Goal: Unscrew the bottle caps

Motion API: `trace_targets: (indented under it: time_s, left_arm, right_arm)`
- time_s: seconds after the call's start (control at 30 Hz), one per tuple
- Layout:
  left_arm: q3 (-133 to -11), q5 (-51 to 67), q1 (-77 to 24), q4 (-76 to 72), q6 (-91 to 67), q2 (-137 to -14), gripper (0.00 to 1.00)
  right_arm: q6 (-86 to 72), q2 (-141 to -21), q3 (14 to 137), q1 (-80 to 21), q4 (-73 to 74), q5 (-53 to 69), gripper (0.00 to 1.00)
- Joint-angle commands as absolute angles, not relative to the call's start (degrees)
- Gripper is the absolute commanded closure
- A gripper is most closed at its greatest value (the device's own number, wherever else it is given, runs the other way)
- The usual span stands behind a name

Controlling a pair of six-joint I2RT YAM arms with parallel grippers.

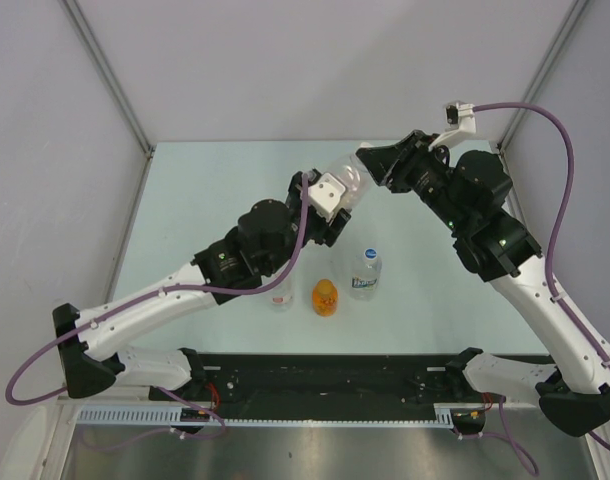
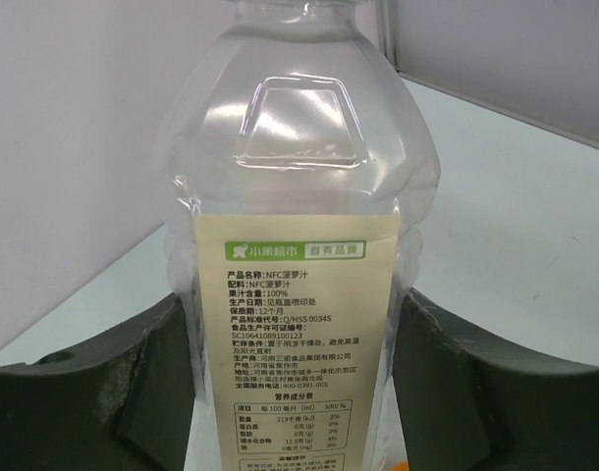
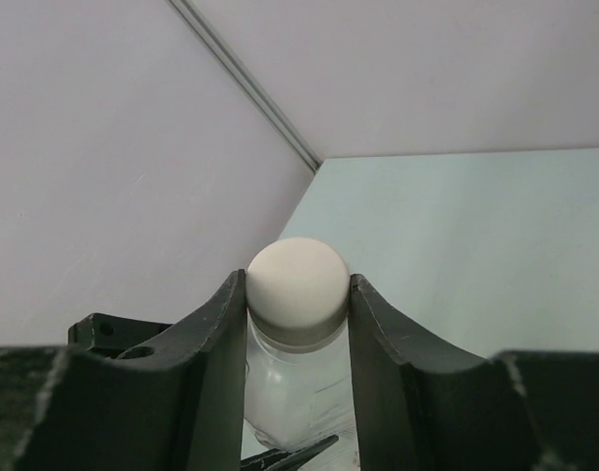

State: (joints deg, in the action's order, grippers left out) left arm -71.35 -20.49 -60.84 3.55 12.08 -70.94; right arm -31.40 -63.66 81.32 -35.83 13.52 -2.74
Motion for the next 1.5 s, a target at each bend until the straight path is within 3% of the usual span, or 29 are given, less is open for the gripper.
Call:
trace_targets:
  time_s: [0.0,0.2,0.4,0.57,0.8,1.47]
  left_arm:
    - [-70.6,-14.6,-61.5,1.5,13.0,-68.1,1.0]
    - [-71.8,-0.9,-61.3,5.7,12.5,-65.7,1.0]
    - [-76.4,26.2,-54.2,10.3,4.8,-64.5,1.0]
    - [-76.4,46.4,-46.1,6.2,-4.3,-63.5,1.0]
    - [-75.6,65.4,-39.2,-4.2,-15.7,-65.7,1.0]
    - [-73.1,78.2,-38.6,-29.3,-36.1,-72.2,1.0]
  right_arm:
    - [-27.7,-63.3,83.5,-36.0,13.1,-1.2,1.0]
    - [-21.3,-61.5,83.4,-35.3,12.4,8.9,1.0]
    - [-18.9,-59.8,83.1,-30.3,11.6,27.9,1.0]
    - [-18.7,-57.9,82.1,-28.4,8.4,43.0,1.0]
    - [-19.0,-56.8,81.2,-28.0,4.1,55.6,1.0]
    - [-22.0,-58.1,80.0,-29.6,-5.4,78.4,1.0]
